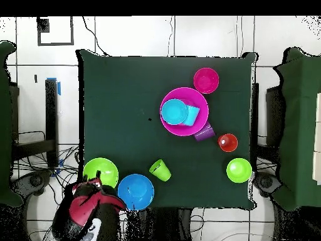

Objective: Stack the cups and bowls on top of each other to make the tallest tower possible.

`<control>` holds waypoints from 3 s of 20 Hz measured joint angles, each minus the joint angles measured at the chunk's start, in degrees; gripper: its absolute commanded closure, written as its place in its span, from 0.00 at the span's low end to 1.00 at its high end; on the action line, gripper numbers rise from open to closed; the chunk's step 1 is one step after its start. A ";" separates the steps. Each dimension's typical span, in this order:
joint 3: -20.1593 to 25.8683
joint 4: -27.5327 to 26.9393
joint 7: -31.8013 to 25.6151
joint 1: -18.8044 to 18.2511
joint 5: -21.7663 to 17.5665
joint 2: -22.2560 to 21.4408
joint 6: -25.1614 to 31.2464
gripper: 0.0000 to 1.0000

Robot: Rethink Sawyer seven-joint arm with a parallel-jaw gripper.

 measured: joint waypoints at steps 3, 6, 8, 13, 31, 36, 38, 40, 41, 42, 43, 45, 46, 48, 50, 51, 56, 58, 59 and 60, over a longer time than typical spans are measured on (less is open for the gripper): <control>-2.26 -0.96 0.00 0.43 0.01 3.29 -3.93 0.00; -4.98 -2.16 0.00 1.42 0.02 7.21 -8.58 0.00; -6.89 -3.09 0.00 2.44 0.04 10.03 -11.80 0.00; -10.95 -5.45 0.00 4.75 0.06 16.80 -18.16 0.00; -13.46 -9.94 0.00 5.52 -2.69 15.15 -10.51 0.00; -13.55 -10.80 0.00 5.40 -4.09 14.75 -10.52 0.00; -13.55 -11.23 0.00 5.22 -5.03 14.71 -10.51 0.00; -13.57 -11.57 0.00 5.14 -5.72 14.72 -10.51 0.00; -13.67 -11.66 0.00 5.25 -5.73 14.78 -10.52 0.00; -13.76 -11.75 0.00 5.35 -5.74 14.85 -10.52 0.00; -14.49 -12.09 0.00 6.15 -5.66 15.33 -10.67 0.00; -15.82 -12.50 0.00 7.62 -5.12 16.39 -11.29 0.00; -16.41 -12.66 0.00 8.30 -4.83 16.90 -11.63 0.00; -17.96 -13.12 0.00 10.34 -3.73 18.62 -13.06 0.00; -19.09 -13.53 0.00 12.16 -2.72 20.59 -15.02 0.00; -19.40 -13.66 0.00 12.71 -2.40 21.28 -15.79 0.00; -21.48 -14.29 0.00 14.63 -0.67 24.31 -20.03 0.00; -22.14 -14.48 0.00 14.82 -0.28 25.24 -21.39 0.00; -22.51 -14.58 0.00 14.82 -0.08 25.78 -22.00 0.00; -22.71 -14.65 0.00 14.82 -0.01 26.07 -22.29 0.00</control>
